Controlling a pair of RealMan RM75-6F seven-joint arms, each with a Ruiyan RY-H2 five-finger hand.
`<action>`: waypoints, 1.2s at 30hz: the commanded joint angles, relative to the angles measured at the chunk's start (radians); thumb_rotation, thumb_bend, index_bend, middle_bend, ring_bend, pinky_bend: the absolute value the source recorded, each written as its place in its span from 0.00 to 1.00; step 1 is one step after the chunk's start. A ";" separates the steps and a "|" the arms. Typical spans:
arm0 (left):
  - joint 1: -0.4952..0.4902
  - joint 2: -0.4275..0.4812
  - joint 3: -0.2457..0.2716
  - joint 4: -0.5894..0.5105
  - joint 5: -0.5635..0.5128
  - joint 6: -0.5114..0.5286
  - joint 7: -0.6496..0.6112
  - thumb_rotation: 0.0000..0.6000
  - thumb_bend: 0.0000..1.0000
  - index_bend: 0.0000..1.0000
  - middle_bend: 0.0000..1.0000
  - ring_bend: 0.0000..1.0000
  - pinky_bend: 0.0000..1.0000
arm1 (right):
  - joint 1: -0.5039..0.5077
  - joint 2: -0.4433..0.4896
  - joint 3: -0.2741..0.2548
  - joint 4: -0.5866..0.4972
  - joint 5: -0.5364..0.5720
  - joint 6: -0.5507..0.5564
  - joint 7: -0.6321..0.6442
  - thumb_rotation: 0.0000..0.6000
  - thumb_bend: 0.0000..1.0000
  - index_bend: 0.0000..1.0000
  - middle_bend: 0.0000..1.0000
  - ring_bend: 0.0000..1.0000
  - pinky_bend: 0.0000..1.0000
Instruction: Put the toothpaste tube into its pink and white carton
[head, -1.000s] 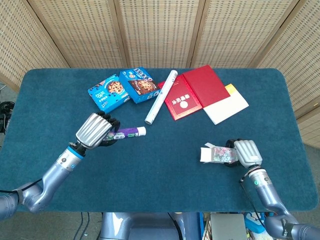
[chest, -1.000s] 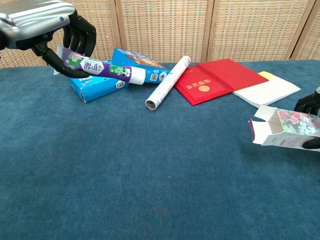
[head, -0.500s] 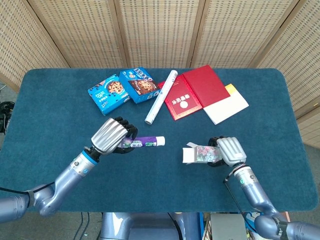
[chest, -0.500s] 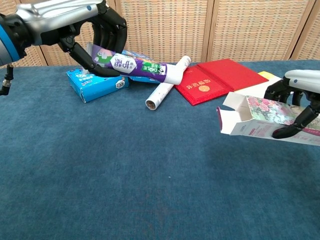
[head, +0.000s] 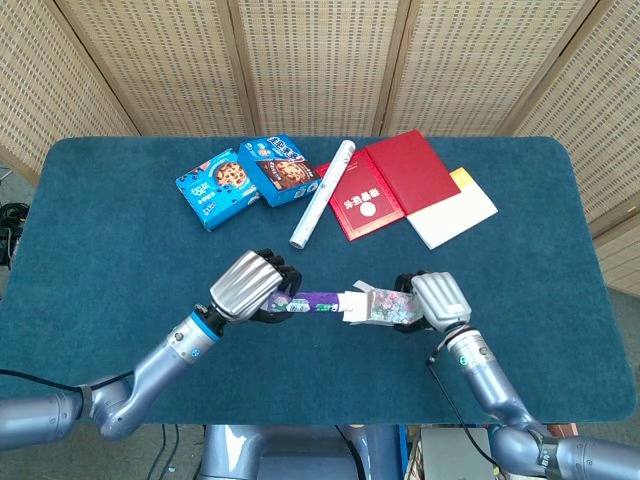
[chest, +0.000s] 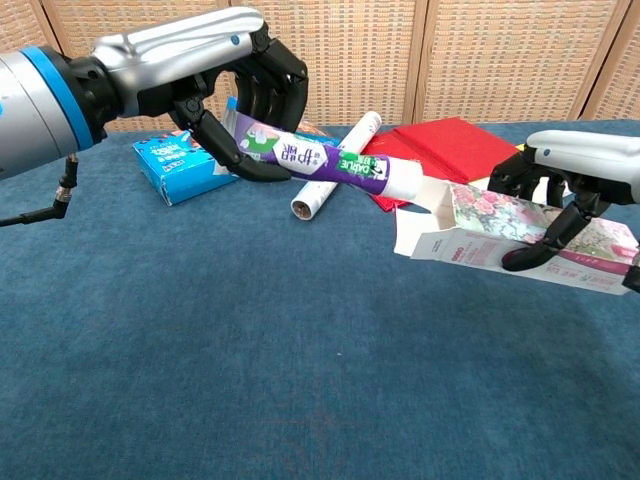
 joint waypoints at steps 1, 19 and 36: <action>-0.002 -0.005 0.000 0.005 -0.006 -0.003 0.005 1.00 0.28 0.90 0.65 0.54 0.51 | 0.011 -0.004 0.001 -0.007 0.011 0.007 -0.013 1.00 0.12 0.59 0.52 0.41 0.52; 0.001 -0.035 0.012 0.041 -0.019 -0.003 0.005 1.00 0.28 0.90 0.65 0.54 0.51 | 0.040 0.004 -0.012 -0.044 0.040 0.035 -0.025 1.00 0.12 0.59 0.52 0.41 0.53; -0.004 -0.097 0.008 0.079 -0.017 0.014 0.005 1.00 0.28 0.90 0.65 0.54 0.51 | 0.054 0.007 -0.025 -0.067 0.053 0.043 -0.012 1.00 0.12 0.59 0.52 0.41 0.53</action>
